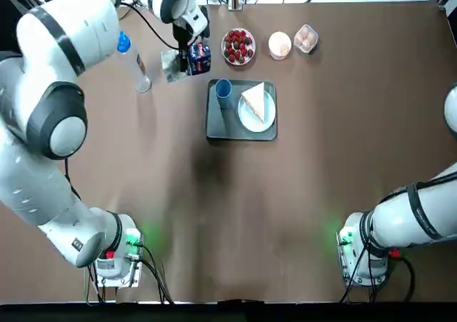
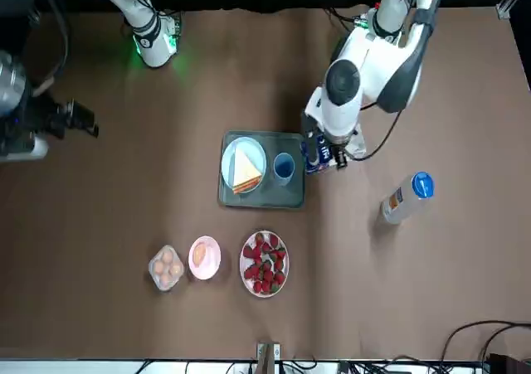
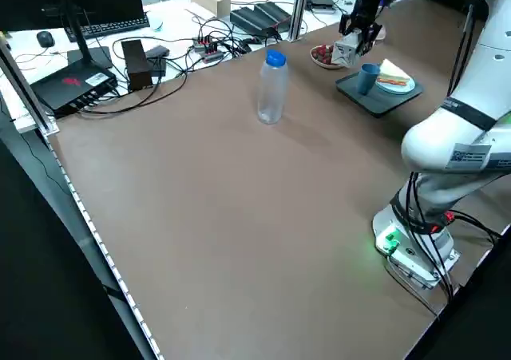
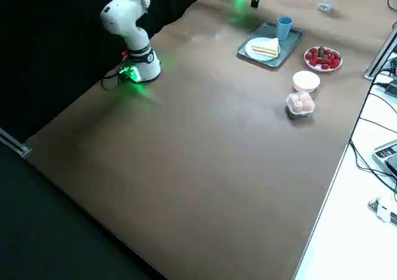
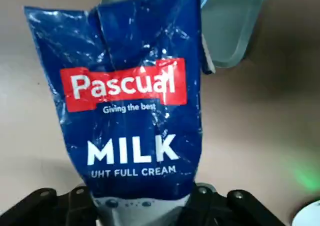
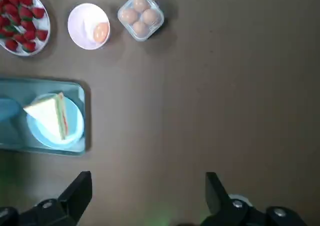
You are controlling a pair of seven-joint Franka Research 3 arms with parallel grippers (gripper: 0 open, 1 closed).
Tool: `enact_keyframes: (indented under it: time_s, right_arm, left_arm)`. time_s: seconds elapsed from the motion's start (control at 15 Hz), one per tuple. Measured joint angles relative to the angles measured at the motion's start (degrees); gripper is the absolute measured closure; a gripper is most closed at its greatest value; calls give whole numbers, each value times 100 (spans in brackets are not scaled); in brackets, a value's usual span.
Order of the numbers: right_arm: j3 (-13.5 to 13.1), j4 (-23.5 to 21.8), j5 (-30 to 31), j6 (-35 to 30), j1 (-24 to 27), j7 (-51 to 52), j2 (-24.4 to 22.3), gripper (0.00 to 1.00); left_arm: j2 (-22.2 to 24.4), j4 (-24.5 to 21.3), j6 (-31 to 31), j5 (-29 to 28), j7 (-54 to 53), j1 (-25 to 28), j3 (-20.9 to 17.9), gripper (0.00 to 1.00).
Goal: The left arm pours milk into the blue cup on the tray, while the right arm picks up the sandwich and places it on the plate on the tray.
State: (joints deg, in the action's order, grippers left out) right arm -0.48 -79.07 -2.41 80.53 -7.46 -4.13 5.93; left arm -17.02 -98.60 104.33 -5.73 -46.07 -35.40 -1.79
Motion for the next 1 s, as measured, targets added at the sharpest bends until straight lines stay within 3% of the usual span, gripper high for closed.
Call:
enact_keyframes:
  time_s: [0.27, 0.6, 1.0]
  right_arm:
    - [34, -374, 193, -12, -158, -16, -319, 0]
    - [-107, -1266, -82, 219, 365, -2, -1119, 0]
    - [-65, -1510, -132, 324, 458, 10, -1422, 0]
  left_arm:
    - [-343, 114, 13, -393, 68, -262, 0, 50]
    - [-729, 346, 33, -519, 152, -442, 1, 49]
    - [-905, 572, 33, -565, 359, -665, -2, 49]
